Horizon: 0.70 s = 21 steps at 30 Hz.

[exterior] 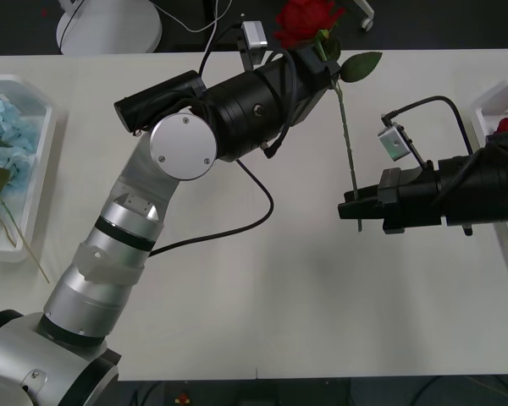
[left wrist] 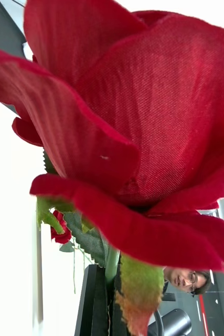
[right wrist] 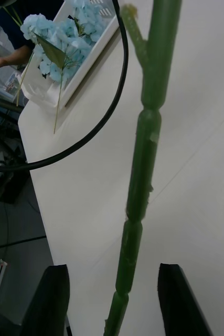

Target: Put the red flowers into the right box and the blue flowers into the left box

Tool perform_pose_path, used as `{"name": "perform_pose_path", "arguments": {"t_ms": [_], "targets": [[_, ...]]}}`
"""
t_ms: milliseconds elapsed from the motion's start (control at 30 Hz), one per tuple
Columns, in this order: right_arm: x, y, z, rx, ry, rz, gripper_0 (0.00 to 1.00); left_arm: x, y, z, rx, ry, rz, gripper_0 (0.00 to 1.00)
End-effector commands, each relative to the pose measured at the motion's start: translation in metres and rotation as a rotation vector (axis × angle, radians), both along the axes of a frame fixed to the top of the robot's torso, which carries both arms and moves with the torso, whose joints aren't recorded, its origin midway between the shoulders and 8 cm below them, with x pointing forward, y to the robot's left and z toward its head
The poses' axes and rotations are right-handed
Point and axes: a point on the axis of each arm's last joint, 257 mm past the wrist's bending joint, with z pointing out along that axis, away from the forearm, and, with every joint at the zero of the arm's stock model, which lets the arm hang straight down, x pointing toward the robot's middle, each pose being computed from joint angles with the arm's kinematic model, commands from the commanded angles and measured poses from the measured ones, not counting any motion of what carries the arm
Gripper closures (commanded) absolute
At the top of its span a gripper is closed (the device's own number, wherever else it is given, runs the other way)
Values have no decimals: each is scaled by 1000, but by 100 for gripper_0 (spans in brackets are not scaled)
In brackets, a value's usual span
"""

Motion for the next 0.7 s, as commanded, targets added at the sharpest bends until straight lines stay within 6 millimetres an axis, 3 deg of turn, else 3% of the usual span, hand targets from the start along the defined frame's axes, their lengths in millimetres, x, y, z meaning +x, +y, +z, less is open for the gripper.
{"name": "perform_pose_path", "arguments": {"t_ms": [33,300,367,433,500,600,700], "targets": [[-11,19,2,26,10,24,100,-19,-13,12,-49,-5,-27,100],[-11,21,5,37,16,25,100,-16,-10,9,-36,-13,-16,100],[-11,21,5,38,17,21,100,-15,-9,10,-28,-20,-10,82],[-11,22,6,40,18,22,100,-12,-4,10,-24,-24,-1,43],[-11,21,6,40,18,20,100,-10,1,6,-14,-21,2,27],[-10,22,8,48,18,14,100,-8,13,2,21,-18,-4,13],[-8,22,9,51,20,8,100,-12,34,-2,64,3,-30,9]]}}
